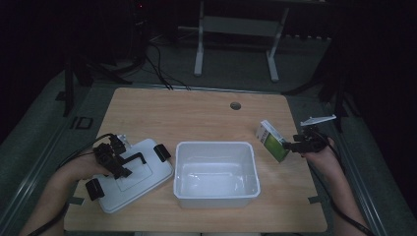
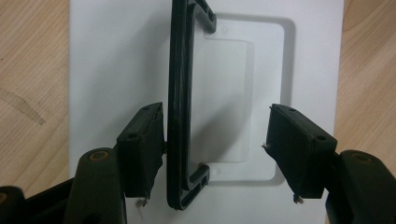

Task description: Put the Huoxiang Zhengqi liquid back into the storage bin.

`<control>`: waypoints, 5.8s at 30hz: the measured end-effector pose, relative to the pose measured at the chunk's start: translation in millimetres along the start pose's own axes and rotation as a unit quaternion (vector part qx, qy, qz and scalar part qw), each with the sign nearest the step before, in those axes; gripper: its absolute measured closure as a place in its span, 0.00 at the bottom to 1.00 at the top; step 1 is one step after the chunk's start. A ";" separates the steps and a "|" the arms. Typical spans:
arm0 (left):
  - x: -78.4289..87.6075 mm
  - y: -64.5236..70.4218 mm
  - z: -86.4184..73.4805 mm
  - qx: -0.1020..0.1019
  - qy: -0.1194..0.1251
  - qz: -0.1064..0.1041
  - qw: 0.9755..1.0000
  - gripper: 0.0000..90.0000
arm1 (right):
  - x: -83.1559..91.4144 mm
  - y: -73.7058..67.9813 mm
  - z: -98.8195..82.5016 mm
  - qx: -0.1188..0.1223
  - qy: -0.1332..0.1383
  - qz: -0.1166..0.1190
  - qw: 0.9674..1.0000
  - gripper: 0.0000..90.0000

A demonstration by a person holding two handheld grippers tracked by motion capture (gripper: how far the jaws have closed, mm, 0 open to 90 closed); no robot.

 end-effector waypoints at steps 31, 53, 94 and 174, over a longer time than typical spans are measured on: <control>-4.7 -1.1 -7.1 0.002 -0.016 -0.003 1.000 0.41 | -48.8 -4.6 0.4 0.045 -0.199 0.014 0.979 0.63; -2.6 -1.2 -7.5 0.001 -0.012 -0.002 1.000 0.41 | -27.5 -2.3 7.5 0.055 -0.182 -0.003 0.982 0.71; -1.8 3.6 -3.0 -0.004 -0.020 0.000 1.000 0.41 | 94.7 -143.7 61.7 0.283 -0.056 0.113 0.951 0.71; -6.6 2.9 -7.2 -0.003 -0.031 0.000 1.000 0.41 | -10.0 -228.5 -1.5 0.413 -0.215 0.185 0.865 0.69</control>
Point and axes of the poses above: each handheld gripper's, and its own axes: x roughly backward along the jaws, z roughly out of its top, y roughly to its right, the point moved 7 cm from there along -x, roughly forward along the jaws, and after that the axes turned 5 degrees about -z, right-handed, at the moved point
